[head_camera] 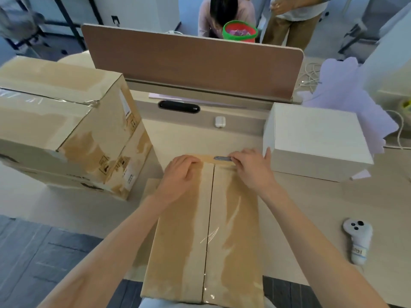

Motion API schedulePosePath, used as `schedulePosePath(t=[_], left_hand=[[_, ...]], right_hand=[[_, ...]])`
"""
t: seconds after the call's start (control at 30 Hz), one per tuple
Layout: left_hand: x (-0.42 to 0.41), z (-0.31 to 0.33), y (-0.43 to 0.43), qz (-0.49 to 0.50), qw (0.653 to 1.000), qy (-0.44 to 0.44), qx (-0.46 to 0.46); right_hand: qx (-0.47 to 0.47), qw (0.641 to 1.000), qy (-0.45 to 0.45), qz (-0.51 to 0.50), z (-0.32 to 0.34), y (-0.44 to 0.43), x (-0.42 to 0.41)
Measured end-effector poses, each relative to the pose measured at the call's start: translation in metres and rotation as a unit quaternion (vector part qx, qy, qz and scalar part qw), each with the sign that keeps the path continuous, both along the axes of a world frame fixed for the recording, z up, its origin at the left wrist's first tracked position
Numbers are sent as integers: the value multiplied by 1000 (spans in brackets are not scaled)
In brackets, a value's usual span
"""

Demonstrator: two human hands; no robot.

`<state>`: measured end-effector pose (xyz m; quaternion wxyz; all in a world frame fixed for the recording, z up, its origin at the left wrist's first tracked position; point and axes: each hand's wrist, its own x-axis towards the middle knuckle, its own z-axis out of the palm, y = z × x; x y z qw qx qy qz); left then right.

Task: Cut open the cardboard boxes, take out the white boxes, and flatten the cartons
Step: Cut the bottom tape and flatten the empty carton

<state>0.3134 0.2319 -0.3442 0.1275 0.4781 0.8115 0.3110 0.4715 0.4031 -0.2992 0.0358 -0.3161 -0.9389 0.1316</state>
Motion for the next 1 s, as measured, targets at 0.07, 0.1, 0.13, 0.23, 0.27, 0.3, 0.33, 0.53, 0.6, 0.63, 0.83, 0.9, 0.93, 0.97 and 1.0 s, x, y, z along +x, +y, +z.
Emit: schedulePosePath(t=[0.07,0.1,0.13,0.23,0.27,0.3,0.33,0.53,0.6,0.63,0.83,0.9,0.93,0.97,1.0], left_hand=[[-7,10,8,2,998,-65,2],[-12,14,14,1,997,-76,-4],[-17,16,20,-5,998,-69,-12],[-28,19,36,-34,998,-41,-41],[-30,20,40,-35,998,-44,-41],[-31,21,43,-33,997,-53,-35],[-33,21,46,-30,997,-65,-29],[-37,18,54,-26,992,-122,1],[-35,18,55,-18,988,-151,6],[-34,18,54,-9,986,-168,10],[-32,18,53,13,982,-186,2],[-32,19,54,12,982,-189,-3],[-32,18,54,8,981,-191,-6],[-32,17,53,4,981,-193,-7],[-33,16,53,2,980,-197,-7]], right_hand=[[-10,1000,-25,8,1,9,-12],[-17,999,-36,6,1,14,-18],[-25,999,-44,4,2,19,-22],[-32,997,-63,7,0,31,-30],[-28,998,-64,9,-2,33,-32],[-21,998,-63,10,-3,34,-33],[-16,998,-57,10,-3,35,-35],[0,999,-26,28,-2,36,-46],[2,999,-18,28,-2,37,-50],[3,999,-13,29,-2,37,-51],[-8,999,3,41,-2,38,-53],[-14,999,4,39,0,40,-53],[-17,999,1,39,0,40,-52],[-17,999,0,39,0,40,-52],[-18,999,-2,39,0,40,-52]])
